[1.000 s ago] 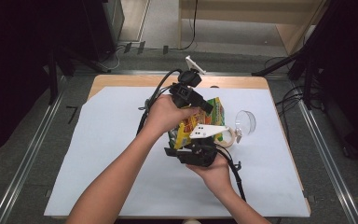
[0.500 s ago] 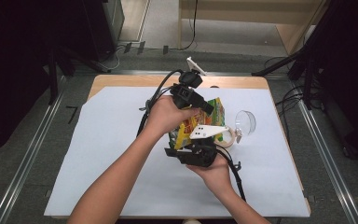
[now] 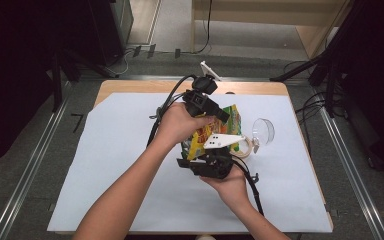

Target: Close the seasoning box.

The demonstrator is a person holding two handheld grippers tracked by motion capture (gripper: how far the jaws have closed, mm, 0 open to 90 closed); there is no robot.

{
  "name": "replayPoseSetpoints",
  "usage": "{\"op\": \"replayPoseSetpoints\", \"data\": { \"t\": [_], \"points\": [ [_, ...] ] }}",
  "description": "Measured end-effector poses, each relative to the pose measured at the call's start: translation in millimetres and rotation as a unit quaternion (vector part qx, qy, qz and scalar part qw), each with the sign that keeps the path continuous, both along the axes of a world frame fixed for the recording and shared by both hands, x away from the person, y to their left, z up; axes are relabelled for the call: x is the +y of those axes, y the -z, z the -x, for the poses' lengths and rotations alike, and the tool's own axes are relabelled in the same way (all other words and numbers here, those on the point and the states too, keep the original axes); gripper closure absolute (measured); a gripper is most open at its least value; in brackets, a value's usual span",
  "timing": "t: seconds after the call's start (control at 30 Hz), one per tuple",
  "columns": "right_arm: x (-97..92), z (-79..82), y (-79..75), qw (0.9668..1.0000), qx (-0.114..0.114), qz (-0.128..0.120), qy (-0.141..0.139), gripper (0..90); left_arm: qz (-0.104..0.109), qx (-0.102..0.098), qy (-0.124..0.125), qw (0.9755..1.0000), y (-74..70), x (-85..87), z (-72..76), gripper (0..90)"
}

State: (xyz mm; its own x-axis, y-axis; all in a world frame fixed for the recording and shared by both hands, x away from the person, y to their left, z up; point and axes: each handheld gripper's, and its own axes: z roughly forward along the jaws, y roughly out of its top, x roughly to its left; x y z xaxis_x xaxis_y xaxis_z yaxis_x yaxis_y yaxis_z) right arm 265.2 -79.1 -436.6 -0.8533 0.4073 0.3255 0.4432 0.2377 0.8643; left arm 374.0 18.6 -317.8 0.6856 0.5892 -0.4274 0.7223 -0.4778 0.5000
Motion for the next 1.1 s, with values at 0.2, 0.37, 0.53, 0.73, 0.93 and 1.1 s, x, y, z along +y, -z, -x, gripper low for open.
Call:
{"op": "replayPoseSetpoints", "data": {
  "t": [0.2, 0.37, 0.53, 0.73, 0.93, 1.1],
  "points": [
    [0.2, 0.1, 0.0, 1.0000, 0.000, 0.001, 0.001, 68.7, 0.000, -0.001, 0.001, 1.0000, 0.2, 0.3, 0.1, 81.0],
    [0.2, -0.1, -0.1, 1.0000, 0.000, 0.002, 0.001, 68.7, 0.002, 0.002, -0.001, 1.0000, 1.3, 0.2, 0.1, 81.6],
    [0.1, -0.2, 0.0, 1.0000, -0.001, 0.004, 0.001, 68.6, 0.003, 0.003, -0.002, 1.0000, 1.4, 0.2, 0.0, 81.5],
    [0.0, -0.4, 0.1, 1.0000, -0.001, 0.004, 0.002, 68.6, 0.004, 0.002, -0.001, 1.0000, 1.4, -0.1, 0.1, 81.5],
    [-0.5, -1.1, 0.1, 1.0000, -0.001, 0.006, 0.005, 68.6, 0.004, 0.001, -0.002, 1.0000, 1.5, -0.9, 0.2, 81.7],
    [-0.6, -1.2, 0.3, 1.0000, -0.001, 0.005, 0.005, 68.6, 0.003, 0.002, -0.001, 1.0000, 1.5, -0.9, -0.2, 81.6]
  ]
}}
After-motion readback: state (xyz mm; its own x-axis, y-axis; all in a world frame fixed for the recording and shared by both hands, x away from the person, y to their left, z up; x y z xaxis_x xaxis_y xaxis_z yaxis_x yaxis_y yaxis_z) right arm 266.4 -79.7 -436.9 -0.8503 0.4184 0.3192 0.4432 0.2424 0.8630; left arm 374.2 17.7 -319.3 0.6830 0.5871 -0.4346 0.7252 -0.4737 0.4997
